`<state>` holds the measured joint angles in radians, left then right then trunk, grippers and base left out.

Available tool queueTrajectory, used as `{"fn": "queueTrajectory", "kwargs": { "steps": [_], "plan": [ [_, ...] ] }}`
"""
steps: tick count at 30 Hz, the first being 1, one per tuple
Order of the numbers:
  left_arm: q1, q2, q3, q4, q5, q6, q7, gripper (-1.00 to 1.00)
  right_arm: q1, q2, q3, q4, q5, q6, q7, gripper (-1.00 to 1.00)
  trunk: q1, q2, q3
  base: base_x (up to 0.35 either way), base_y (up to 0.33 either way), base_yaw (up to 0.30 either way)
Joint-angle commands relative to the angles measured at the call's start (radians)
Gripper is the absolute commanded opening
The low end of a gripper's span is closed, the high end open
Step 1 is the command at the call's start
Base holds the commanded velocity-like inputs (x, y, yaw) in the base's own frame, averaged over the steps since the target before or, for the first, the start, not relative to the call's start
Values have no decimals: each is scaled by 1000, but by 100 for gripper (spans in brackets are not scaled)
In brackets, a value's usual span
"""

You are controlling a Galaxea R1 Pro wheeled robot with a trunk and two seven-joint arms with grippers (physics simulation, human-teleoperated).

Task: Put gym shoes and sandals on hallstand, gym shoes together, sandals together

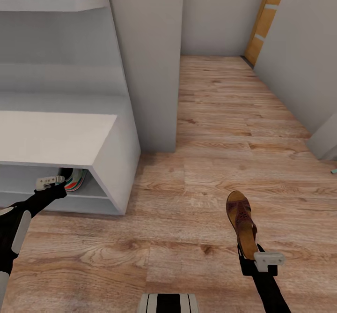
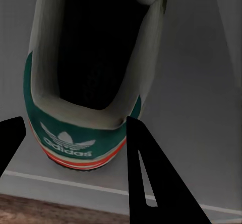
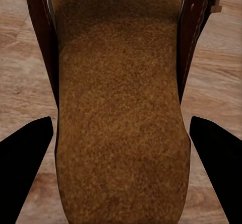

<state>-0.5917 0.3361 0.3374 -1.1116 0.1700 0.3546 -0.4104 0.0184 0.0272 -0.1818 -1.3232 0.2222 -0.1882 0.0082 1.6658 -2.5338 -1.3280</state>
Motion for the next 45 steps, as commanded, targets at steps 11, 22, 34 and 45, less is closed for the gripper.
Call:
{"fn": "queueTrajectory", "kwargs": {
  "steps": [11, 22, 34, 45],
  "plan": [
    [-1, 0, 1, -1, 6, 8, -2, 100, 0, 1, -2, -1, 9, -2, 1, -100, 0, 0, -1, 0, 0, 0],
    [0, 0, 0, -1, 5, 7, -2, 100, 0, 1, -2, -1, 9, -2, 1, -100, 0, 0, -1, 0, 0, 0],
    [0, 0, 0, -1, 7, 9, -2, 100, 0, 1, -2, -1, 9, -2, 2, -100, 0, 0, -1, 0, 0, 0],
    [-1, 0, 1, -1, 7, 9, -2, 100, 0, 1, -2, -1, 9, -2, 2, -100, 0, 0, -1, -9, 0, 0]
  ]
}}
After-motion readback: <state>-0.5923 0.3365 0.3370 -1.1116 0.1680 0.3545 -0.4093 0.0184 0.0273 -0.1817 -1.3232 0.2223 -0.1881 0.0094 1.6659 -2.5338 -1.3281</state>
